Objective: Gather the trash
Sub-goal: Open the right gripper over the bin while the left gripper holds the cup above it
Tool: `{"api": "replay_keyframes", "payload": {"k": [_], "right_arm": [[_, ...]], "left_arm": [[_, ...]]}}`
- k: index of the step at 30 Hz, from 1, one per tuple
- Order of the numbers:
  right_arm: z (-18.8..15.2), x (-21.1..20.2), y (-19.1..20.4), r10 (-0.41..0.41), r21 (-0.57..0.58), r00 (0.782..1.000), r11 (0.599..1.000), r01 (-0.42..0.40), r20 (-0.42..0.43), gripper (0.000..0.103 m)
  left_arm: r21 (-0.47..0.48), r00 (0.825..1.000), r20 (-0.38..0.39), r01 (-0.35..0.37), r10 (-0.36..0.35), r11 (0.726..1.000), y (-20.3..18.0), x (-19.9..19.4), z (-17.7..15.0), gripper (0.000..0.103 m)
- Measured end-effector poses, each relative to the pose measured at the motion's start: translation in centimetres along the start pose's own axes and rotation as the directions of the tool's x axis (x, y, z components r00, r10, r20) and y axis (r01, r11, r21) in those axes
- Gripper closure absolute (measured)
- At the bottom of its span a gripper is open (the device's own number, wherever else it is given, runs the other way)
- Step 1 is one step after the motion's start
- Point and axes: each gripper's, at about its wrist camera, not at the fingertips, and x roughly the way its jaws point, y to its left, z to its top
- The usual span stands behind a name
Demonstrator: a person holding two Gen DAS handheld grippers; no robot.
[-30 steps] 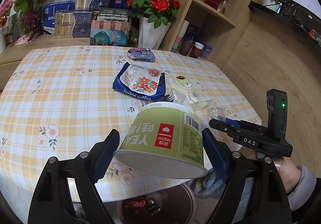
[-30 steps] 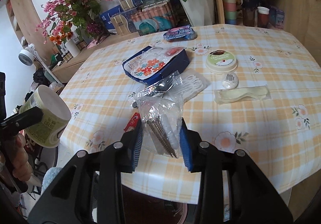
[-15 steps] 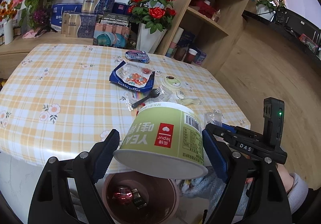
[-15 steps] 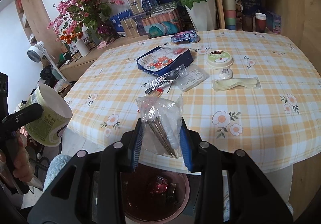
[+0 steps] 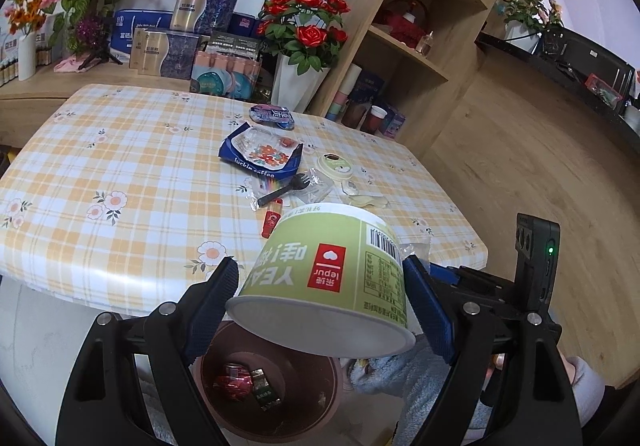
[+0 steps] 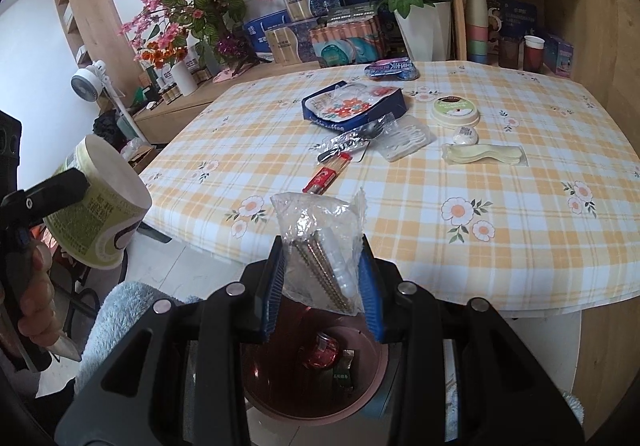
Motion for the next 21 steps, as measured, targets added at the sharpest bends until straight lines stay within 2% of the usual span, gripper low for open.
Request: {"api": "replay_keyframes", "payload": {"k": [6,8,10,11,13,15,18,21], "right_arm": [[-0.4,0.1,1.2,0.022,-0.032,1.000,0.999,-0.023,-0.017,0.062],[-0.4,0.2,1.7,0.031,-0.046,0.999,0.998,-0.032,-0.020,0.058],[-0.3,0.1,1.9,0.023,-0.057,1.000,0.998,-0.024,-0.012,0.042],[-0.2,0.0,2.0,0.014,-0.062,1.000,0.998,-0.015,-0.004,0.037],[0.0,-0.4,1.9,-0.009,-0.064,1.000,0.998,0.010,0.022,0.023],[0.3,-0.9,1.6,-0.046,-0.058,0.997,0.997,0.049,0.056,0.014],[0.7,-1.8,1.2,-0.147,-0.071,0.981,0.985,0.157,0.127,0.009],[1.1,-2.7,0.6,-0.199,-0.061,0.963,0.975,0.213,0.180,0.006]], "left_arm": [[-0.004,1.000,0.004,0.000,0.000,1.000,0.1,-0.5,-0.5,0.022],[-0.007,1.000,0.005,0.002,-0.002,1.000,0.2,-0.6,-0.5,0.022],[-0.006,1.000,0.006,0.002,-0.002,1.000,0.2,-0.6,-0.5,0.022],[-0.004,1.000,0.008,0.001,-0.001,1.000,0.2,-0.6,-0.5,0.022],[-0.002,1.000,0.008,0.000,0.000,1.000,0.2,-0.6,-0.5,0.022],[0.000,1.000,0.008,-0.001,0.001,1.000,0.1,-0.5,-0.6,0.022],[0.005,1.000,0.011,-0.005,0.005,1.000,0.0,-0.5,-0.7,0.022],[0.018,1.000,0.007,-0.005,0.005,1.000,-0.4,-0.3,-0.8,0.022]]}}
